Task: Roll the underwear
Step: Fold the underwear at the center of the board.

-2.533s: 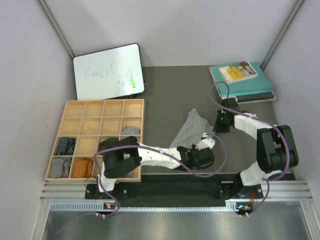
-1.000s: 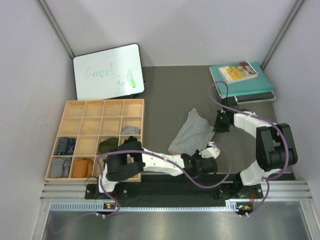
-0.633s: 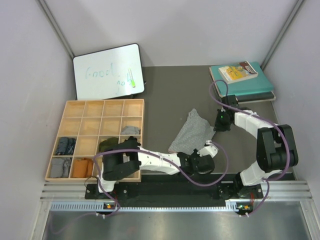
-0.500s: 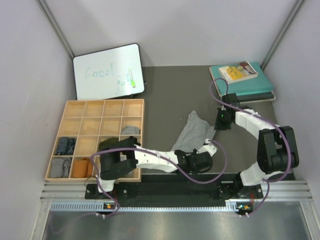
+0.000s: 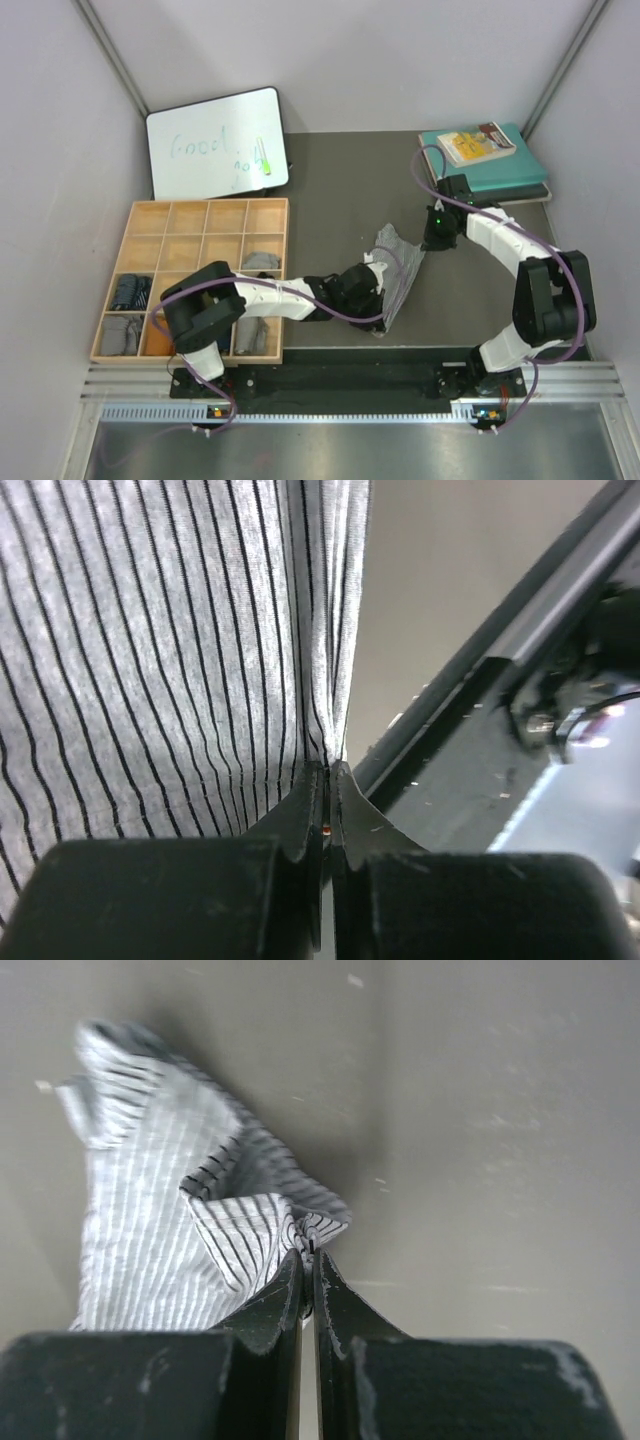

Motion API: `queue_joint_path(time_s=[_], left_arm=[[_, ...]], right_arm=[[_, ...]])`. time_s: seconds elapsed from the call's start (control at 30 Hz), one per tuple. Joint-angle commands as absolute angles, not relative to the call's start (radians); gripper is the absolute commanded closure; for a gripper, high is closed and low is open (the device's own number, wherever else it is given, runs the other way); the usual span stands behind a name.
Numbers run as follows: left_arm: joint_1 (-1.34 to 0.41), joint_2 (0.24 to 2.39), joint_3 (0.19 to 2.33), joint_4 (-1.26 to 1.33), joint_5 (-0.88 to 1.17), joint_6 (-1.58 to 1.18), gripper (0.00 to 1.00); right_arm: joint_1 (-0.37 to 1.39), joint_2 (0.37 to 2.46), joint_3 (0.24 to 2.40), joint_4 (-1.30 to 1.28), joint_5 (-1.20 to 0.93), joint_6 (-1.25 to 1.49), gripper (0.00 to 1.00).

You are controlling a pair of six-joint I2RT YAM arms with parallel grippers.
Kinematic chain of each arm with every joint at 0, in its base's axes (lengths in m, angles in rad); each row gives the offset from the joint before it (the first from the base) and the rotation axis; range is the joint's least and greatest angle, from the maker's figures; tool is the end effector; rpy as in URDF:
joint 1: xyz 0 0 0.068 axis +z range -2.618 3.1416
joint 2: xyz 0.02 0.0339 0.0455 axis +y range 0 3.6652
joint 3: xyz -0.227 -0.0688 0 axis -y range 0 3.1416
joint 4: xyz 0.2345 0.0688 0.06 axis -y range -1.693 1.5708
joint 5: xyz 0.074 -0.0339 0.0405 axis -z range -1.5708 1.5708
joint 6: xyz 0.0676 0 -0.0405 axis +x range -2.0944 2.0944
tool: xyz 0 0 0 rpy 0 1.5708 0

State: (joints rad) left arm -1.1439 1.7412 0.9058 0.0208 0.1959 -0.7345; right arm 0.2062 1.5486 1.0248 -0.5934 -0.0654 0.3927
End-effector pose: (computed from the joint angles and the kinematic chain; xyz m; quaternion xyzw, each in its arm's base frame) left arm 0.1357 -0.3300 0.1015 0.2234 0.8983 -0.3502 0.1436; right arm 0.3025 0.0678 0.1480 0.0834 0.9703 0.0967 0.2053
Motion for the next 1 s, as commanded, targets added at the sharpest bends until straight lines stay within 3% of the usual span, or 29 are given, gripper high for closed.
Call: queue_joint_path(time_s=[0.0, 0.37, 0.77, 0.8, 0.87, 0.9, 0.97], left_arm=[[-1.106, 1.661, 0.85, 0.118, 0.334, -0.818, 1.0], [-1.063, 1.623, 0.837, 0.108, 0.324, -0.828, 1.0], [-1.169, 1.842, 1.028, 0.041, 0.255, -0.775, 0.98], [-1.18, 1.856, 1.052, 0.04, 0.268, -0.775, 0.88], [-1.19, 1.879, 1.065, 0.044, 0.279, -0.776, 0.63], [-1.195, 1.879, 1.074, 0.043, 0.281, -0.773, 0.38], [-1.201, 1.856, 1.08, 0.035, 0.276, -0.75, 0.19]], right_arm=[[0.244, 1.588, 1.138, -0.577, -0.017, 0.387, 1.0], [0.273, 1.664, 1.267, -0.627, -0.005, 0.385, 1.0], [0.184, 1.605, 1.105, -0.629, 0.12, 0.382, 0.98], [0.167, 1.588, 1.098, -0.632, 0.118, 0.379, 0.84], [0.14, 1.559, 1.082, -0.64, 0.117, 0.365, 0.64], [0.137, 1.527, 1.074, -0.641, 0.106, 0.361, 0.48], [0.133, 1.487, 1.052, -0.652, 0.074, 0.356, 0.38]])
